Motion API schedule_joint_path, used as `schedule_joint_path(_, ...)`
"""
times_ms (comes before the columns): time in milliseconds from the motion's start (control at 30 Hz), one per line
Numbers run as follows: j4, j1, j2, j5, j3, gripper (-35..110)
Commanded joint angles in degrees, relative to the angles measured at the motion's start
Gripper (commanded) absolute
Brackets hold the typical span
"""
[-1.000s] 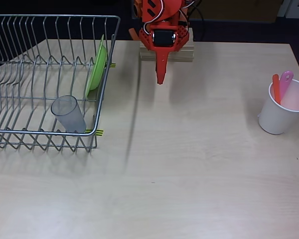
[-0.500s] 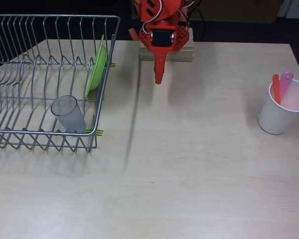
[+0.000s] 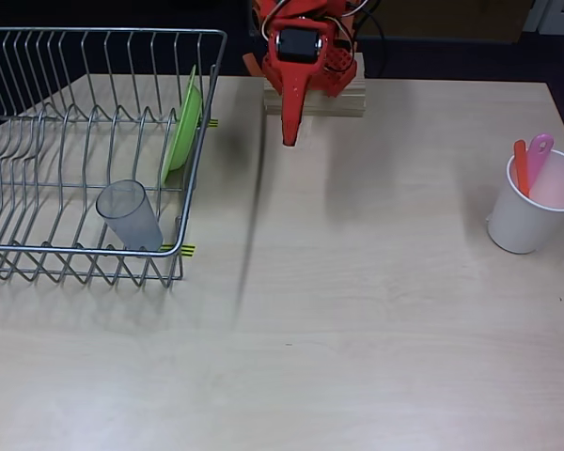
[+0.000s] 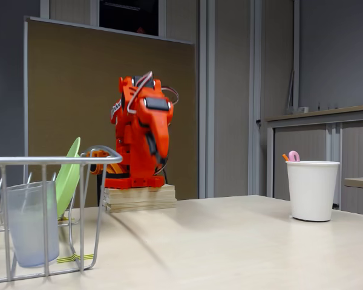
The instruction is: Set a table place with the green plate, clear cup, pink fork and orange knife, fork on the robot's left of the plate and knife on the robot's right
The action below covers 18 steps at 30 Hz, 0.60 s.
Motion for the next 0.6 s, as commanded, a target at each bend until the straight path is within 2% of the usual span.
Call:
schedule_joint_path(0, 4.22, 0.0, -10.99, -0.97, -13.71, 0)
schedule_joint_path(67, 6.94, 0.44, -19.42, 1.93, -21.88, 0)
schedule_joint_path(167, 10.02, 1.76, -30.32, -2.37, -32.17, 0)
schedule_joint_path(200, 9.32, 2.2, -33.13, 0.62, -34.45, 0)
schedule_joint_path(233, 9.05, 2.72, -35.6, 7.12, -36.74, 0)
schedule_joint_path(300, 10.37, 3.87, -40.08, 26.46, -40.78, 0)
schedule_joint_path(400, 10.55, 4.75, -43.77, 35.16, -43.95, 0)
schedule_joint_path(467, 13.01, 6.24, -44.82, 55.55, -44.21, 0)
schedule_joint_path(500, 14.24, 6.86, -45.0, 58.71, -44.21, 0)
schedule_joint_path(567, 16.08, 9.49, -45.79, 57.48, -45.44, 0)
